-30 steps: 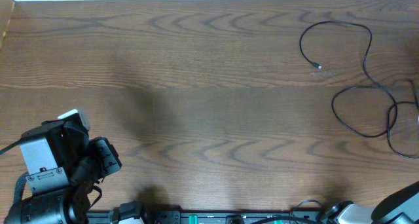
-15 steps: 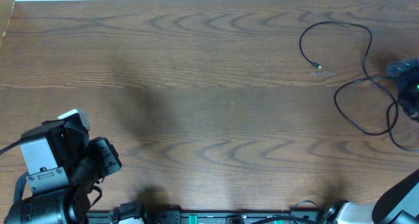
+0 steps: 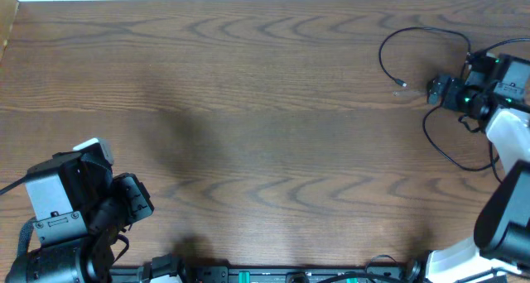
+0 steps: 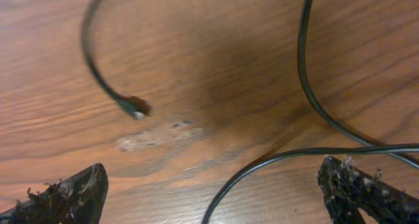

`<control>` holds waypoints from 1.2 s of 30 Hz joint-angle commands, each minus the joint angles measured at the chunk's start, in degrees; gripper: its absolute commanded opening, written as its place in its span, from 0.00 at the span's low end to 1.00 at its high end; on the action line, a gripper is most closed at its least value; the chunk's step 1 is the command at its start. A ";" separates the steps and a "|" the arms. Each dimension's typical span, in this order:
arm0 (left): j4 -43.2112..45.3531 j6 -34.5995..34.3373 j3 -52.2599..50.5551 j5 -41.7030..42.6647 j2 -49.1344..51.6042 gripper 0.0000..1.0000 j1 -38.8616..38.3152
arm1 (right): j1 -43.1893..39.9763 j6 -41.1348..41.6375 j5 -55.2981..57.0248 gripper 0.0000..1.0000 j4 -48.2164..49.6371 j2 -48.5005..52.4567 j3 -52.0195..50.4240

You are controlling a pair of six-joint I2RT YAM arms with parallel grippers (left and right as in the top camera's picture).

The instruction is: Untangle cables

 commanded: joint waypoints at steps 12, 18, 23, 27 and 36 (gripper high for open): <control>0.96 -0.11 -0.24 0.07 0.07 0.19 -0.09 | 0.28 1.88 3.08 0.83 14.10 4.09 0.11; 0.94 -0.11 -0.24 0.07 0.79 0.20 -0.09 | 0.22 -10.34 3.93 0.86 14.75 4.85 0.11; 0.92 -0.13 -0.24 0.09 2.14 0.20 -0.09 | 0.22 -12.66 9.05 0.88 14.78 6.51 0.11; 0.76 -0.13 -0.24 0.09 3.08 0.20 -0.09 | 0.17 -12.61 9.03 0.88 15.65 8.41 0.11; 0.72 -0.11 -0.24 0.09 3.45 0.20 -0.09 | 0.17 -12.48 9.27 0.83 16.22 13.33 0.11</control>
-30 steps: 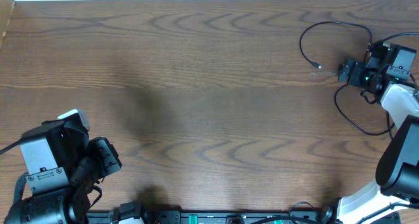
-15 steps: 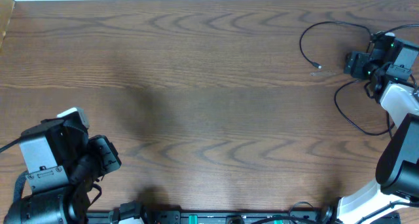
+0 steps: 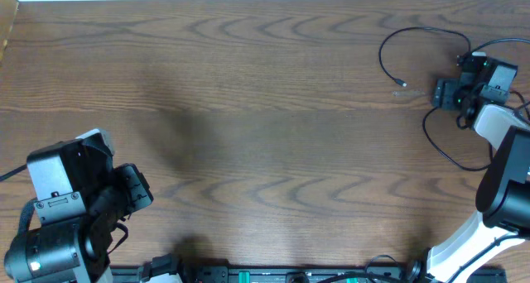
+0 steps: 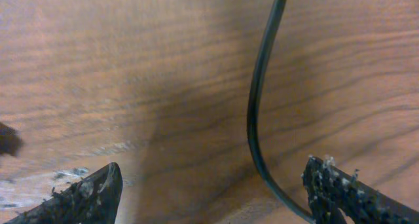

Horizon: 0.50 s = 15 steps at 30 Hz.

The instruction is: Untangle cables

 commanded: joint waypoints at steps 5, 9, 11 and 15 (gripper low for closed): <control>-0.15 -0.15 -0.24 0.11 0.07 0.20 -0.09 | 0.15 1.90 0.72 0.51 2.08 2.67 0.11; -0.15 -0.15 -0.24 0.13 0.07 0.20 -0.09 | -0.33 7.37 2.05 0.01 3.43 2.67 0.11; -0.22 -0.15 -0.24 0.11 0.07 0.20 -0.09 | -0.98 11.23 3.67 0.01 3.45 2.67 0.11; -0.33 -0.15 -0.24 0.11 0.07 0.19 -0.09 | -2.67 16.94 3.65 0.01 2.73 2.14 0.13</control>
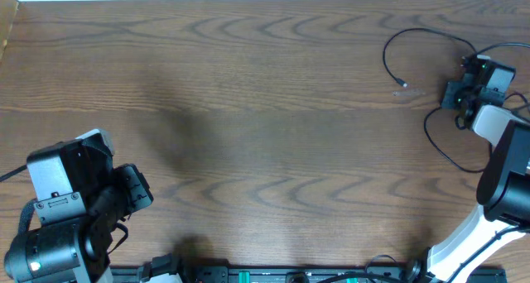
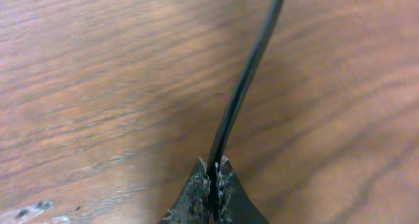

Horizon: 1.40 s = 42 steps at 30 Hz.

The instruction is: Untangle cables

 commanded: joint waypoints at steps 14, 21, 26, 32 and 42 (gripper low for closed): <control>-0.33 -0.13 -0.24 0.31 0.07 0.20 -0.09 | -21.20 22.95 -3.65 0.01 7.28 -26.75 0.66; -0.37 -0.11 -0.24 3.08 0.07 0.20 -0.09 | -32.50 34.56 -4.17 0.20 9.35 -30.71 0.66; -0.55 -0.11 -0.24 3.08 0.07 0.20 -0.09 | -33.29 37.88 -10.47 0.99 3.80 -27.56 0.66; -0.61 -0.11 -0.24 3.08 0.07 0.20 -0.09 | -29.97 37.86 -18.93 0.99 2.62 -23.56 0.66; 1.20 1.64 -0.24 3.04 -0.13 0.19 -0.09 | -19.52 21.57 -41.59 0.99 5.20 -27.45 0.66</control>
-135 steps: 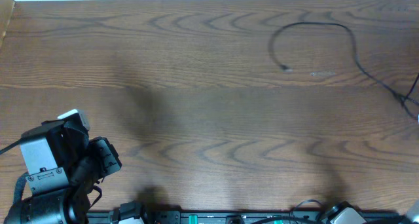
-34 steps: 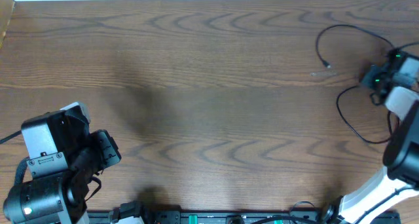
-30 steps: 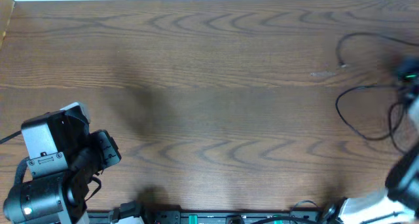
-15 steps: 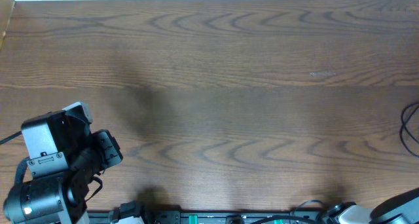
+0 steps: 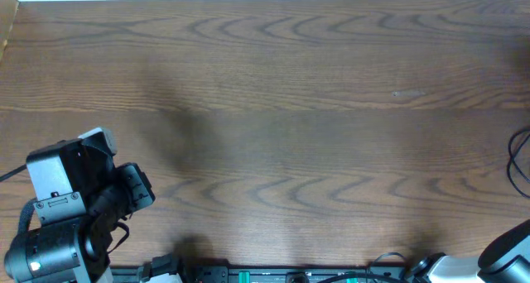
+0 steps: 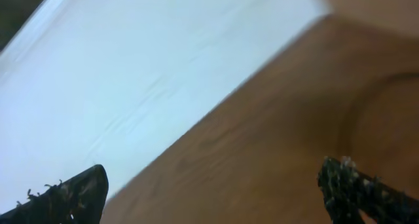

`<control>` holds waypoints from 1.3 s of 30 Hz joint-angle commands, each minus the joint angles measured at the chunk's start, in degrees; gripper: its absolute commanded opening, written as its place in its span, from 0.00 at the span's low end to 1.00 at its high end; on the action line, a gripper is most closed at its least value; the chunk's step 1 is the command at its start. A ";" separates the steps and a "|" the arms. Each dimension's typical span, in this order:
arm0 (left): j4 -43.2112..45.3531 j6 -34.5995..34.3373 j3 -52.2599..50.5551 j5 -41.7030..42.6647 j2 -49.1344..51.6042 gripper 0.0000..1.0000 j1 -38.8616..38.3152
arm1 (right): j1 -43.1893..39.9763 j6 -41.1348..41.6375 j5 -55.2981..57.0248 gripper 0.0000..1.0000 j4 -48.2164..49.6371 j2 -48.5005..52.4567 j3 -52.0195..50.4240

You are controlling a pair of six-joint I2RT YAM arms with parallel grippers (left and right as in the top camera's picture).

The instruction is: Untangle cables

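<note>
Only a short loop of the thin black cable [image 5: 520, 160] shows, at the overhead view's right edge; the rest lies out of frame. My right gripper [image 6: 213, 177] is open with nothing between its dark fingertips [image 6: 78, 191], and no cable appears in its blurred wrist view. It is outside the overhead view; only the right arm's base [image 5: 507, 254] shows at the bottom right. My left gripper [image 5: 132, 192] sits at the lower left on its arm, far from the cable, its jaws not readable from above.
The brown wooden table [image 5: 273, 109] has a pale scuff [image 5: 407, 93] at the right. In the right wrist view the table's edge [image 6: 216, 119] runs diagonally against a white surface [image 6: 131, 67] beyond it.
My right gripper was shut on the cable near the table's right side. Now it is open, holds nothing, and is outside the overhead view. Most of the cable has left that view too.
My right gripper first stood open over the cable's loops and plug end at the right. Then it was open around one strand, then shut on that strand. Now it is open off to the right, with only a cable loop in sight. The left arm stayed put.
</note>
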 commanded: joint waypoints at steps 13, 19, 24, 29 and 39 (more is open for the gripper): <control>3.48 0.76 -0.11 0.87 -7.76 0.14 -0.07 | 9.49 -15.47 -12.11 0.99 -26.82 -25.03 -0.13; 4.44 0.81 -0.11 0.68 -13.86 0.16 -0.07 | 9.49 -21.18 -12.61 0.99 -37.38 -36.98 -0.13; 4.44 1.95 -0.11 0.66 -16.37 0.25 -0.07 | 9.49 -20.63 -19.76 0.99 -40.19 -44.26 -0.13; 3.76 2.32 -0.11 0.68 -16.44 0.28 -0.09 | 9.49 -12.96 -31.23 0.99 -37.22 -49.09 -0.13; 3.34 2.45 -0.11 0.66 -16.44 0.29 -2.80 | 10.91 -11.45 -34.93 0.99 -34.38 -59.91 3.54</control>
